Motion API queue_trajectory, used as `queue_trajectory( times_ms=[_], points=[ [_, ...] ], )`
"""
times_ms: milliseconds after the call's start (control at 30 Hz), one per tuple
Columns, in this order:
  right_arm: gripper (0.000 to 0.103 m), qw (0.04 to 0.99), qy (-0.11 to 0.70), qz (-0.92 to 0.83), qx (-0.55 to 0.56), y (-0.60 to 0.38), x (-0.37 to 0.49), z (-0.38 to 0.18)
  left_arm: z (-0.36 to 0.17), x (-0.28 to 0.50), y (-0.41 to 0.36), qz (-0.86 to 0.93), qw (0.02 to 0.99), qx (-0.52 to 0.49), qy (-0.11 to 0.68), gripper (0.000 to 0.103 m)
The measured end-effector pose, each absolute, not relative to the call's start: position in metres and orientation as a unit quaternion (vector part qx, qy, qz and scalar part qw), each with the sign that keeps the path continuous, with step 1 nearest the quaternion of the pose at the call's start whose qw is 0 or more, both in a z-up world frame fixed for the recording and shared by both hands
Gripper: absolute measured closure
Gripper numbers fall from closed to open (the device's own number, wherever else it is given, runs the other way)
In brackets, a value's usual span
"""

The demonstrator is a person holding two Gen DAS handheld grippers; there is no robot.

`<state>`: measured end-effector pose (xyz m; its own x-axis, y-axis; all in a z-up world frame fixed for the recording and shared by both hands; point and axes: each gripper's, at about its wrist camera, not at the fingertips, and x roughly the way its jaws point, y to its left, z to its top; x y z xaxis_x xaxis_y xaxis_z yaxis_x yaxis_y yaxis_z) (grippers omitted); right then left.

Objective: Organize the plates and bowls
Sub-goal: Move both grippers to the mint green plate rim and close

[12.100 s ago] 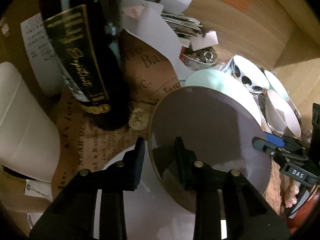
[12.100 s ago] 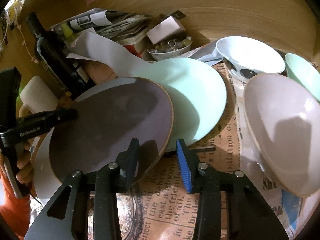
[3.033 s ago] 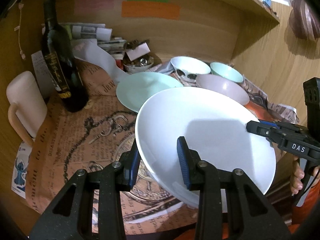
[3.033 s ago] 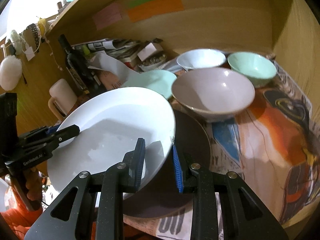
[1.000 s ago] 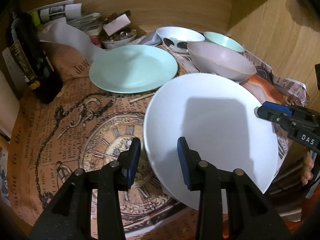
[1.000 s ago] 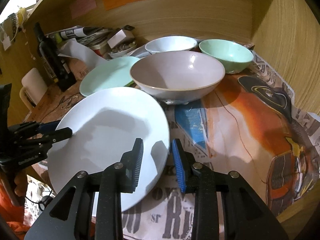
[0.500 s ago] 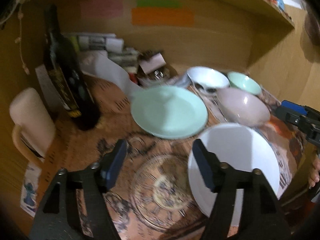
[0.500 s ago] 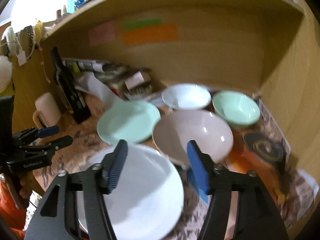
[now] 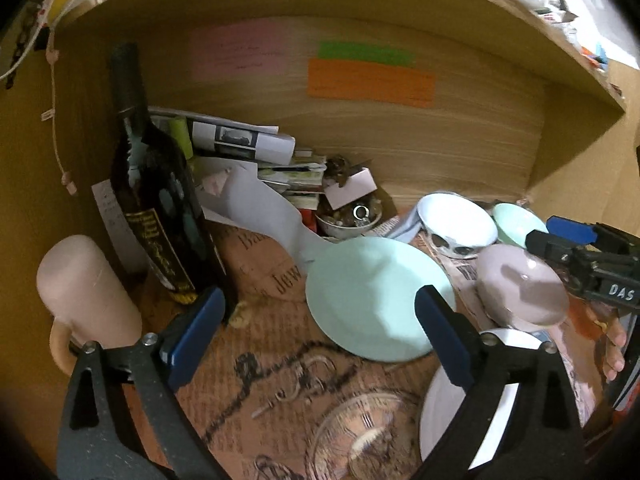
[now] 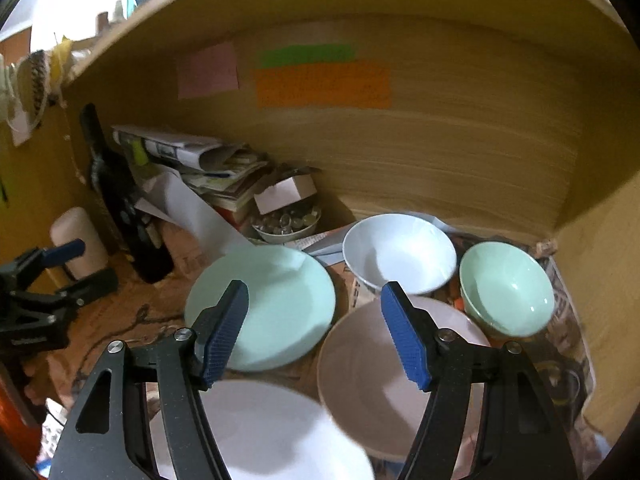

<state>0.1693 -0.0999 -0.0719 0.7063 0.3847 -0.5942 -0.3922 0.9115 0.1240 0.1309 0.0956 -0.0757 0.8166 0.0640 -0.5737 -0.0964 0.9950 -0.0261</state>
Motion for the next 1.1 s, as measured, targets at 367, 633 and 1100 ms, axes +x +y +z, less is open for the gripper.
queue_trajectory(
  times_ms=[367,633,1100],
  points=[
    [0.037,0.891,0.394,0.225,0.006,-0.083,0.230,-0.101,-0.112,0.190,0.113,0.033,0.926,-0.050,0.372,0.005],
    [0.048,0.854,0.454,0.254,0.009,-0.069,0.265,-0.118,-0.136,0.214,0.121,0.028,0.911,-0.054,0.407,0.006],
    [0.075,0.811,0.538,0.226,-0.040,-0.053,0.291,-0.153,-0.161,0.231,0.115,-0.015,0.887,-0.056,0.458,0.067]
  ],
)
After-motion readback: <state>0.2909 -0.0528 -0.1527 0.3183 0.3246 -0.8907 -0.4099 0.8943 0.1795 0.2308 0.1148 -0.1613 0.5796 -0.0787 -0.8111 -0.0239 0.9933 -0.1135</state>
